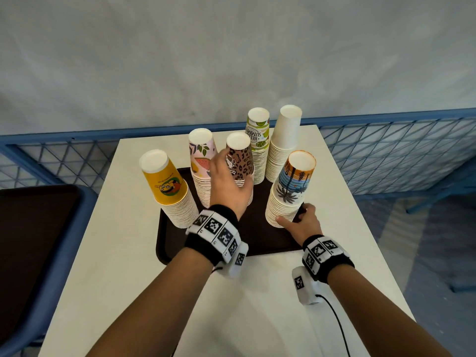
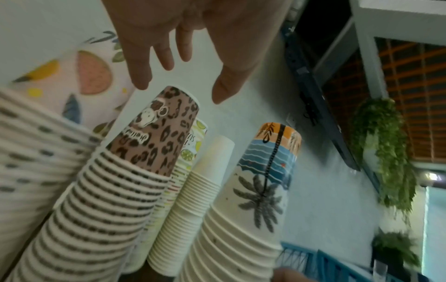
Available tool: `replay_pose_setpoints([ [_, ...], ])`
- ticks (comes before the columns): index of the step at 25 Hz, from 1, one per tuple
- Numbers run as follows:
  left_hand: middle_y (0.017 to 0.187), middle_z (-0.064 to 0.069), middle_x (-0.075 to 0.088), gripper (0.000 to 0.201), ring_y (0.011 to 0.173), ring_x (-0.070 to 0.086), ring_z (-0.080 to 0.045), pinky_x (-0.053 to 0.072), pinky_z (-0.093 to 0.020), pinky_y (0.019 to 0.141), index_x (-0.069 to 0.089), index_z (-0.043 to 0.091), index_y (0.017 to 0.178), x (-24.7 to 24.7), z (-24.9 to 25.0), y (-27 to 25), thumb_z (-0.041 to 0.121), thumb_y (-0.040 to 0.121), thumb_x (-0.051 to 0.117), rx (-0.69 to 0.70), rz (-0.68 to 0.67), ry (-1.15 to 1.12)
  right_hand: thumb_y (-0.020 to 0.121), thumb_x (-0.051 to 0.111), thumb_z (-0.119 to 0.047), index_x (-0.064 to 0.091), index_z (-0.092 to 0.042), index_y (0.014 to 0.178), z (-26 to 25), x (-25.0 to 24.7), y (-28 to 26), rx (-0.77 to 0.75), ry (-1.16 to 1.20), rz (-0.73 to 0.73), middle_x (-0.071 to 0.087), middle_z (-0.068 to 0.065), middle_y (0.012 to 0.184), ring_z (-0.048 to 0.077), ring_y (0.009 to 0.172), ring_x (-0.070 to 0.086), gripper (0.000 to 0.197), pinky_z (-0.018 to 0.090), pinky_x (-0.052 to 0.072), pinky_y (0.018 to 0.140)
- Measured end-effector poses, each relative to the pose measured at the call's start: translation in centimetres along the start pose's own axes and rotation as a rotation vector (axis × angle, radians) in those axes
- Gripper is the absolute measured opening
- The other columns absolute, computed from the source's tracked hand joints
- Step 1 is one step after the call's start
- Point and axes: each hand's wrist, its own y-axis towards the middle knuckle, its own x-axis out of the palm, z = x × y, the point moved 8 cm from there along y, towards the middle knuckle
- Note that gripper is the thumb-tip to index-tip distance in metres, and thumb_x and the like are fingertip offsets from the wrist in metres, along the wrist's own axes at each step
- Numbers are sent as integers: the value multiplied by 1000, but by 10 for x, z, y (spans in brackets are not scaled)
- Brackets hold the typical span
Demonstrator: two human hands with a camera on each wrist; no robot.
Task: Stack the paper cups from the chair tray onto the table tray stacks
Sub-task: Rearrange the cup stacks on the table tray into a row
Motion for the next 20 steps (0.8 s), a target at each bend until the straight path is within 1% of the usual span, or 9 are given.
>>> replay_pose_setpoints([
  [2, 144, -12, 31, 71, 135, 30, -21, 17, -9, 102, 31, 7, 137, 3, 18, 16, 14, 77, 69, 102, -33, 52, 62, 83, -20, 25, -12, 137, -16, -1, 7, -98, 87, 23, 46, 13, 137, 30, 127, 45, 96, 43, 38, 107],
  [4, 148, -13, 26, 79, 139, 24, -24, 20, -27, 116, 26, 10, 141, 11, 23, 38, 18, 76, 71, 107, -75, 164, 56, 86, -16, 25, -15, 138, -29, -1, 13, -165, 133, 59, 47, 9, 137, 27, 127, 46, 102, 44, 38, 108],
  [5, 150, -13, 23, 84, 141, 22, -27, 21, -36, 118, 22, 12, 143, 15, 22, 47, 20, 75, 72, 90, -104, 237, 55, 86, -15, 27, -16, 137, -33, 0, 15, -177, 147, 73, 48, 8, 137, 26, 126, 47, 101, 42, 38, 108],
  [6, 152, -12, 21, 90, 141, 22, -28, 20, -40, 118, 17, 14, 145, 21, 19, 55, 21, 74, 73, 66, -144, 296, 56, 85, -15, 29, -17, 137, -36, -1, 17, -172, 150, 88, 50, 7, 135, 26, 124, 49, 98, 40, 39, 108],
  [8, 155, -10, 16, 96, 141, 24, -27, 21, -38, 115, 10, 16, 147, 35, 10, 65, 20, 75, 73, 8, -243, 345, 59, 84, -12, 33, -15, 135, -42, -3, 20, -170, 157, 100, 53, 8, 133, 27, 122, 51, 91, 36, 39, 104],
  [10, 153, -8, 18, 87, 139, 29, -24, 25, -32, 112, 14, 15, 146, 43, 3, 68, 18, 78, 69, 4, -289, 373, 61, 82, -10, 34, -14, 134, -46, -5, 25, -177, 161, 99, 54, 8, 132, 28, 121, 52, 88, 34, 40, 102],
  [14, 148, -8, 25, 77, 135, 32, -26, 32, -33, 110, 24, 13, 143, 38, -7, 79, 16, 79, 67, 18, -192, 352, 62, 81, -9, 32, -14, 136, -53, -10, 42, -177, 166, 85, 53, 8, 134, 29, 122, 51, 88, 35, 39, 103],
  [17, 150, -8, 21, 79, 137, 29, -26, 29, -33, 112, 21, 14, 144, 36, -12, 84, 14, 79, 66, -18, -175, 372, 64, 81, -12, 30, -16, 137, -54, -13, 51, -168, 146, 72, 52, 8, 135, 29, 124, 50, 89, 37, 38, 105],
  [20, 153, -6, 17, 80, 139, 28, -25, 30, -33, 111, 16, 15, 145, 40, -6, 80, 16, 81, 64, -6, -211, 410, 67, 80, -15, 33, -9, 135, -47, -11, 50, -120, 96, 33, 52, 12, 135, 31, 124, 50, 84, 36, 40, 102],
])
